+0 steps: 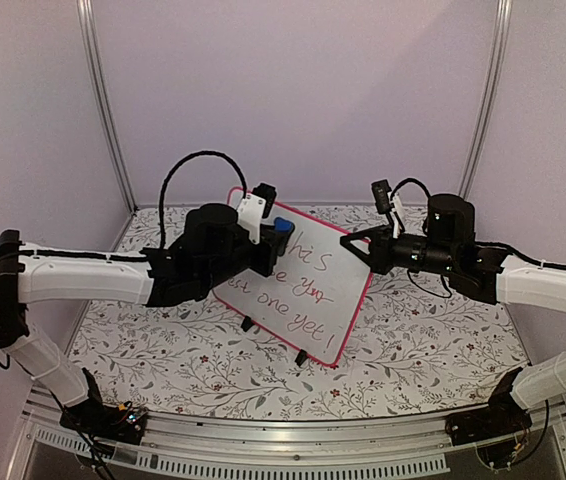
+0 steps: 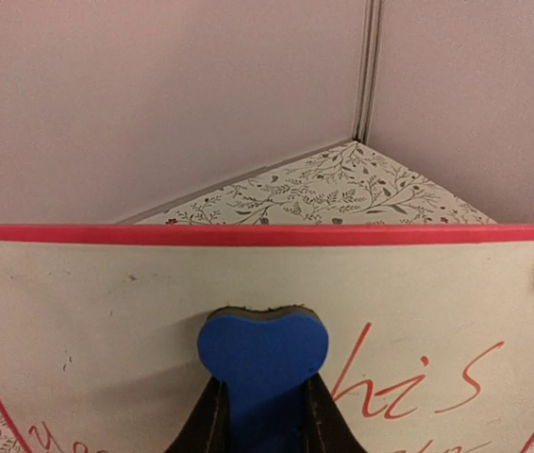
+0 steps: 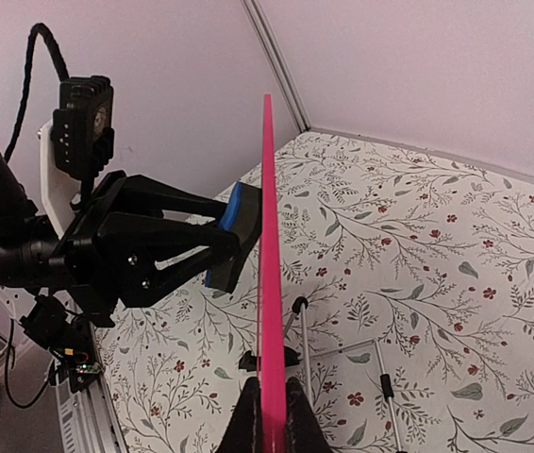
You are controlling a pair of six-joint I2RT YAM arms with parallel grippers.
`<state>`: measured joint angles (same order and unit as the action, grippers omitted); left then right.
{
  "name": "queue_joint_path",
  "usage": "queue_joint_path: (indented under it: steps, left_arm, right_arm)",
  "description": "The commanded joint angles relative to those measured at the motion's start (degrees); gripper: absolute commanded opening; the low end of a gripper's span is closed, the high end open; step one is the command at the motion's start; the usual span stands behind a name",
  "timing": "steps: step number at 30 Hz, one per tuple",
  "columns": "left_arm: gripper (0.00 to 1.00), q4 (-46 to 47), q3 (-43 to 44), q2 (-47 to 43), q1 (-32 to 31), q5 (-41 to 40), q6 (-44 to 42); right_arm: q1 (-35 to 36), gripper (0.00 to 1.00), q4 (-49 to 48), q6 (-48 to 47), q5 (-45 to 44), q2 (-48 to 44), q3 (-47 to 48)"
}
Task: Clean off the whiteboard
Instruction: Erase the center of the whiteboard.
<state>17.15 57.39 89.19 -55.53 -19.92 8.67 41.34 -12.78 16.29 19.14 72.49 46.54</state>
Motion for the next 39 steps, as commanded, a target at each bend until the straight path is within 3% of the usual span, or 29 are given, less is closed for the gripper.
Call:
queue_joint_path:
  steps: [1, 24, 39]
  left_arm:
    - [0.16, -0.5, 1.5, 2.0, -0.8, 0.4, -0.1]
    - [0.16, 1.4, -10.5, 0.8, -1.4, -1.2, 6.2]
    - [0.16, 0.4, -2.5, 1.5, -1.8, -1.3, 2.1]
  right_arm:
    - [2.4, 0.0, 7.7, -4.6, 7.0, 1.2, -1.4]
    - [2.5, 0.0, 7.2, -4.5, 7.4, 1.4, -1.5]
    - [2.5, 0.0, 7.1, -4.5, 7.6, 1.5, -1.5]
